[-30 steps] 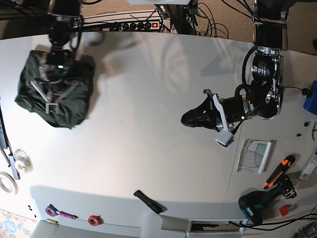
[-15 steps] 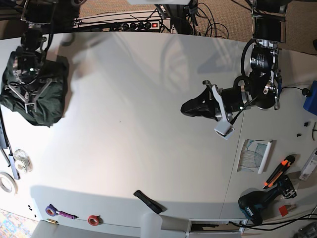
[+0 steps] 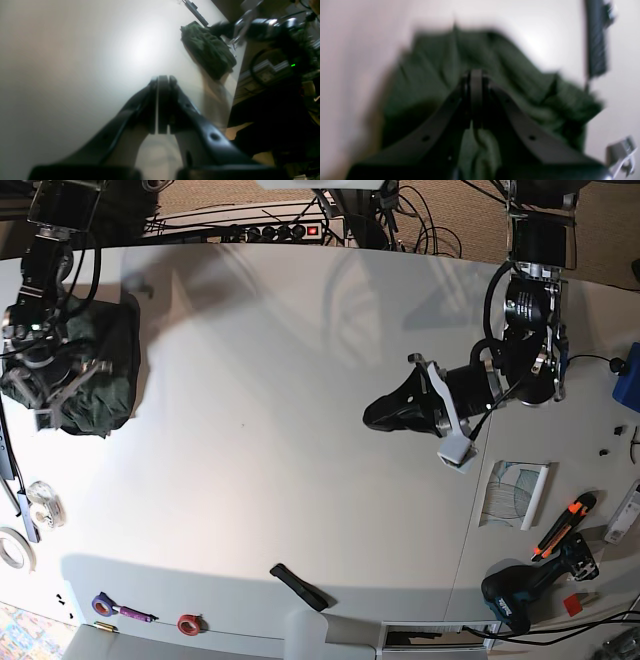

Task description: Layout the t-shirt on the table in an organized manner, then fold the t-shirt properly

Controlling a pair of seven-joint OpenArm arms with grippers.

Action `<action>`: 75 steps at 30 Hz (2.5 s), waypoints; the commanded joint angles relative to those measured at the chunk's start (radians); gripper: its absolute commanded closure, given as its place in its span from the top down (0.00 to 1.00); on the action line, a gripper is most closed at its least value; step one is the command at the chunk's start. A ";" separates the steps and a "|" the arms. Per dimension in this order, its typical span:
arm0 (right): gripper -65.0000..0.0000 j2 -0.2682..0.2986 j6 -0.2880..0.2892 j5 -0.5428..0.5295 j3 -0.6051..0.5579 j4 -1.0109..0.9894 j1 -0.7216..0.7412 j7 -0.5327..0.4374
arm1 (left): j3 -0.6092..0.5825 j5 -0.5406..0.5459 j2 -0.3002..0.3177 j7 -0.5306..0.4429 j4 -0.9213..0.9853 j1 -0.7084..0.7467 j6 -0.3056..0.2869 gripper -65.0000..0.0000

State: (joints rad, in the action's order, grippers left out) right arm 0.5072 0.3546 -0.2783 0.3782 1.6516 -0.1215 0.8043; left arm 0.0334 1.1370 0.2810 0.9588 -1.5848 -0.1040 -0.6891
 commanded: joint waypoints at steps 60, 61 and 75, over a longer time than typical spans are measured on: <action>0.00 -0.212 0.027 -0.192 -0.666 -1.352 -0.053 -0.525 | -0.563 -0.647 0.148 -0.733 0.797 0.414 0.411 0.00; 0.00 -0.233 -0.016 -0.192 -0.666 -1.352 -0.028 -0.524 | -0.564 -0.647 0.109 -0.739 0.835 0.385 0.442 0.00; 0.00 -0.383 -0.152 -0.129 -0.666 -1.352 0.074 -0.516 | -0.563 -0.745 -0.103 -0.750 0.969 0.217 0.592 0.00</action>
State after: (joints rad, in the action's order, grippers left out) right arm 0.1139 0.2024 -0.4084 -0.2890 0.2981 -0.0502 0.2848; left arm -0.5297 0.3927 0.1780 0.2085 -0.6121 0.1154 -0.0925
